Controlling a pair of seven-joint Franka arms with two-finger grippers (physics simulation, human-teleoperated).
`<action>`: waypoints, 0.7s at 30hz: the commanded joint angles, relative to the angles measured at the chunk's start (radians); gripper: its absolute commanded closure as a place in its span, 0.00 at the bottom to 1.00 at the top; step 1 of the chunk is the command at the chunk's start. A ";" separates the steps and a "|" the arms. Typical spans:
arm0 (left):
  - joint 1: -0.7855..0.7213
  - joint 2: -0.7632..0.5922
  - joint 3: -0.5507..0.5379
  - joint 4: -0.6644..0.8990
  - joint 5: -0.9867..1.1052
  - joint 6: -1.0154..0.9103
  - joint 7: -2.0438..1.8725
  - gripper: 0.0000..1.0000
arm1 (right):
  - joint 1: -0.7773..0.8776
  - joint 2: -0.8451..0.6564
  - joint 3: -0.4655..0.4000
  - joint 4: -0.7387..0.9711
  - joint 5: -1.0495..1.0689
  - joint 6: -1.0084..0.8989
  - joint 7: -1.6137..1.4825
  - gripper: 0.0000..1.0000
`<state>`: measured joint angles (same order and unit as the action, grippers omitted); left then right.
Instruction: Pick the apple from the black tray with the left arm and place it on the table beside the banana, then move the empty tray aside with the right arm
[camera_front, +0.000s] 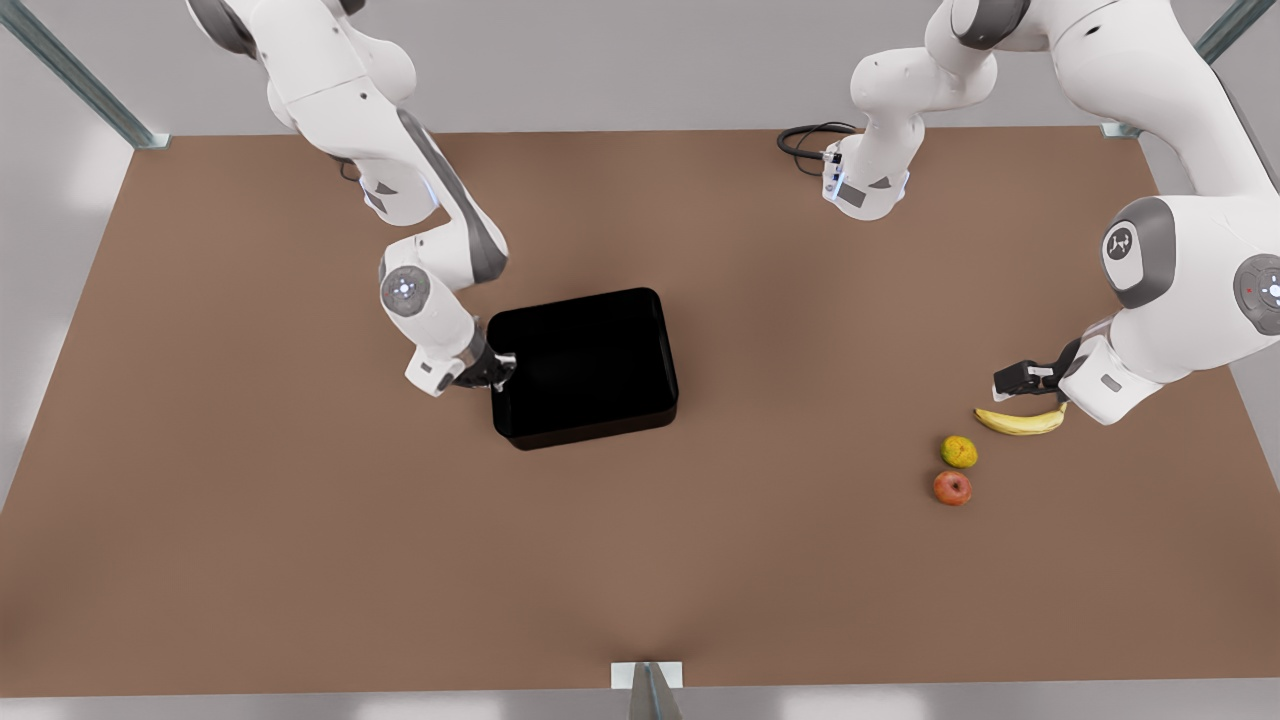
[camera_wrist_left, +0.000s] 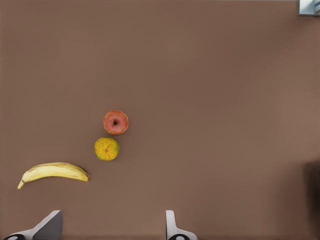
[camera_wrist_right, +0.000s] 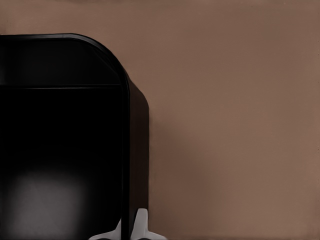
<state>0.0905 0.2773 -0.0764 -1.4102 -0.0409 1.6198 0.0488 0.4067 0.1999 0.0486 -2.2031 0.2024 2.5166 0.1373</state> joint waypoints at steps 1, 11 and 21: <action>0.000 -0.001 0.000 0.000 0.001 0.000 -0.001 0.00 | -0.003 -0.033 -0.016 0.034 -0.015 -0.177 -0.010 0.88; 0.011 -0.001 0.001 0.000 0.001 0.000 0.008 0.00 | -0.008 -0.037 -0.283 0.204 -0.046 -0.478 -0.354 0.92; 0.005 -0.001 0.000 0.000 0.003 0.000 0.002 0.00 | -0.028 0.013 -0.498 0.329 -0.061 -0.565 -0.712 0.95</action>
<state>0.0951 0.2774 -0.0765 -1.4102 -0.0393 1.6202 0.0505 0.3819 0.2099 -0.4376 -1.8757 0.1588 2.0060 -0.1951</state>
